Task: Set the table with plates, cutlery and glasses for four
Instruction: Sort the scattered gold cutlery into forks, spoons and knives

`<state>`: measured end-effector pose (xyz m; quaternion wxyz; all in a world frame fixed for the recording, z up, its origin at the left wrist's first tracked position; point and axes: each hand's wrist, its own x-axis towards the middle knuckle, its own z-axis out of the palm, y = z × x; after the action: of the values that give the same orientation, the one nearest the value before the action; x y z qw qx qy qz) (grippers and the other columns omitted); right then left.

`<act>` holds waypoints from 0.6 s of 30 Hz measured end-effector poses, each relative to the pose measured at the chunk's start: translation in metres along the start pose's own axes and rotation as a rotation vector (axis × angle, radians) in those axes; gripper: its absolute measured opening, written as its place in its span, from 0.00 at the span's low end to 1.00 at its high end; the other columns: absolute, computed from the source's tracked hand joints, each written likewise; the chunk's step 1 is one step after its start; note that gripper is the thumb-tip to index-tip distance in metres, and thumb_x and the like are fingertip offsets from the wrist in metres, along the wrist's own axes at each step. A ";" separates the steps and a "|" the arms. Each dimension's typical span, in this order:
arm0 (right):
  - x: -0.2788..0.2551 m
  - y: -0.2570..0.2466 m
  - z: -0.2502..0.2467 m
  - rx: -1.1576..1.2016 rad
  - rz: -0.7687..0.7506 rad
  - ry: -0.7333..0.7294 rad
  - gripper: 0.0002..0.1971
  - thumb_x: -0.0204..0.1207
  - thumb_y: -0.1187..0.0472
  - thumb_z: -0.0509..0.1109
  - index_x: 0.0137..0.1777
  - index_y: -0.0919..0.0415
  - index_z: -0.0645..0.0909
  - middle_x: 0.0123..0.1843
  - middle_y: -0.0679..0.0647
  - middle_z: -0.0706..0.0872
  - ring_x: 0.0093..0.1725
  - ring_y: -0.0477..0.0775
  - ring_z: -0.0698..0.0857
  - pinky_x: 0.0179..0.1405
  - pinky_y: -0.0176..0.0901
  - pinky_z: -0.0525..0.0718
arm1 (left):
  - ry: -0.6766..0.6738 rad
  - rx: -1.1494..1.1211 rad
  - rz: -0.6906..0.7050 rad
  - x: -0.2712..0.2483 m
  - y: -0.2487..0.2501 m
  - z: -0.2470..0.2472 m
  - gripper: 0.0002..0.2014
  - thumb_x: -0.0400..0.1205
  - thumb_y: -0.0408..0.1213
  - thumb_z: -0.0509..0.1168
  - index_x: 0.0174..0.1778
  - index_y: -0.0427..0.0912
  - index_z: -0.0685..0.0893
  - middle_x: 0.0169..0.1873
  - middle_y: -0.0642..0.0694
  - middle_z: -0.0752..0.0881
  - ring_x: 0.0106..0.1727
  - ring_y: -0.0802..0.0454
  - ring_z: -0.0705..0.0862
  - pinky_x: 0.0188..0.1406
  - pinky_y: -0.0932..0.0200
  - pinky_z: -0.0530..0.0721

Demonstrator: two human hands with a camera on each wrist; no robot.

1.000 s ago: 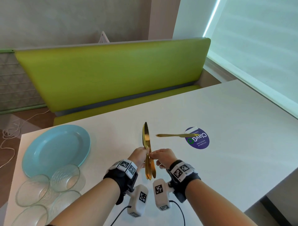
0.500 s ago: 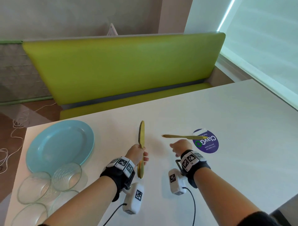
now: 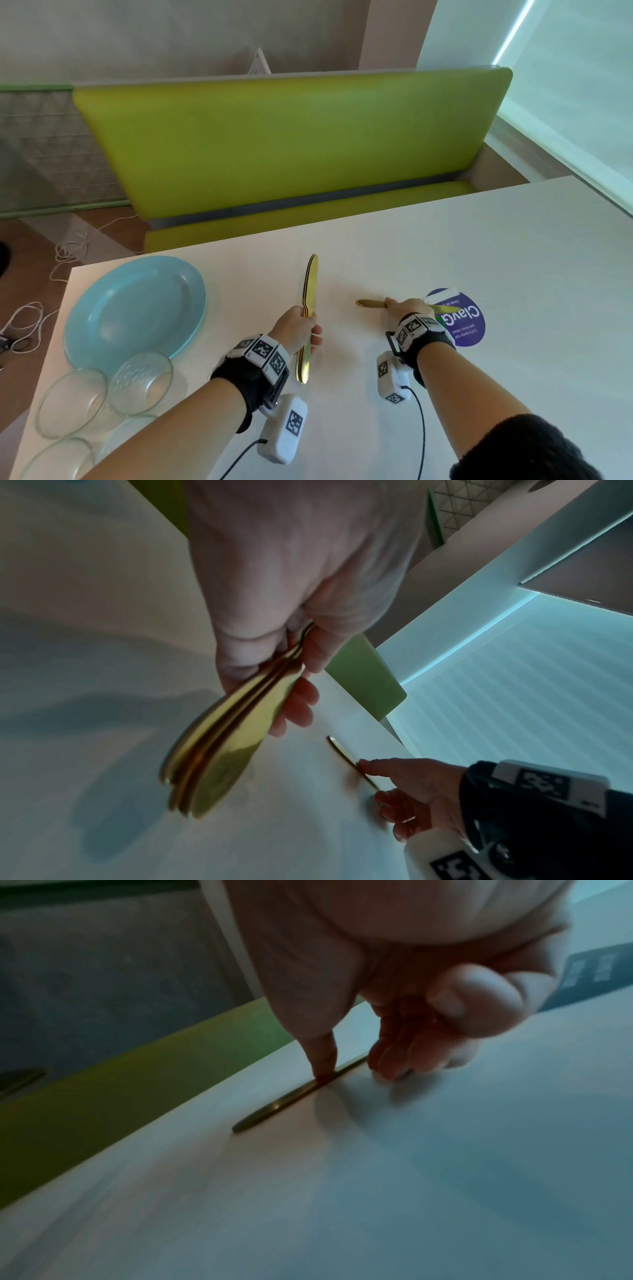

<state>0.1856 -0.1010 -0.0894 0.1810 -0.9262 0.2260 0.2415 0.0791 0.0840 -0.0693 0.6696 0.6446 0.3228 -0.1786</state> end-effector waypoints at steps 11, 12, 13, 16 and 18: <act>-0.032 0.032 -0.003 0.139 0.019 0.000 0.33 0.71 0.64 0.65 0.79 0.64 0.63 0.35 0.56 0.86 0.27 0.53 0.81 0.31 0.42 0.85 | 0.026 -0.013 -0.013 -0.014 -0.007 0.014 0.05 0.86 0.33 0.55 0.47 0.37 0.74 0.36 0.43 0.79 0.33 0.48 0.80 0.34 0.55 0.81; -0.035 0.034 0.000 0.105 0.008 0.010 0.26 0.71 0.62 0.66 0.70 0.65 0.74 0.36 0.56 0.85 0.30 0.54 0.81 0.35 0.42 0.86 | 0.028 -0.015 -0.021 -0.017 -0.008 0.016 0.04 0.86 0.33 0.55 0.47 0.38 0.74 0.36 0.43 0.80 0.34 0.48 0.81 0.34 0.55 0.81; -0.040 0.036 0.000 0.071 -0.004 0.020 0.14 0.71 0.61 0.67 0.55 0.66 0.81 0.34 0.56 0.83 0.34 0.56 0.82 0.40 0.43 0.87 | 0.027 -0.015 -0.028 -0.019 -0.009 0.018 0.04 0.86 0.33 0.55 0.48 0.38 0.74 0.37 0.43 0.80 0.34 0.48 0.81 0.35 0.55 0.81; -0.047 0.045 -0.002 0.019 -0.096 -0.001 0.10 0.72 0.61 0.68 0.31 0.63 0.76 0.30 0.55 0.79 0.39 0.58 0.83 0.43 0.42 0.86 | 0.016 -0.017 -0.041 -0.027 -0.012 0.024 0.04 0.86 0.33 0.55 0.50 0.38 0.74 0.38 0.43 0.81 0.35 0.48 0.82 0.36 0.54 0.82; -0.058 0.052 -0.005 -0.006 -0.148 -0.056 0.08 0.73 0.61 0.67 0.35 0.64 0.80 0.36 0.56 0.87 0.38 0.57 0.87 0.39 0.42 0.88 | 0.001 -0.016 -0.043 -0.034 -0.014 0.028 0.04 0.86 0.32 0.54 0.50 0.38 0.74 0.38 0.42 0.81 0.36 0.47 0.82 0.35 0.53 0.83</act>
<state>0.1159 -0.1275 -0.0669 0.2019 -0.9337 0.1512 0.2540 0.0507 0.0495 -0.0584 0.6704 0.6323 0.3384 -0.1903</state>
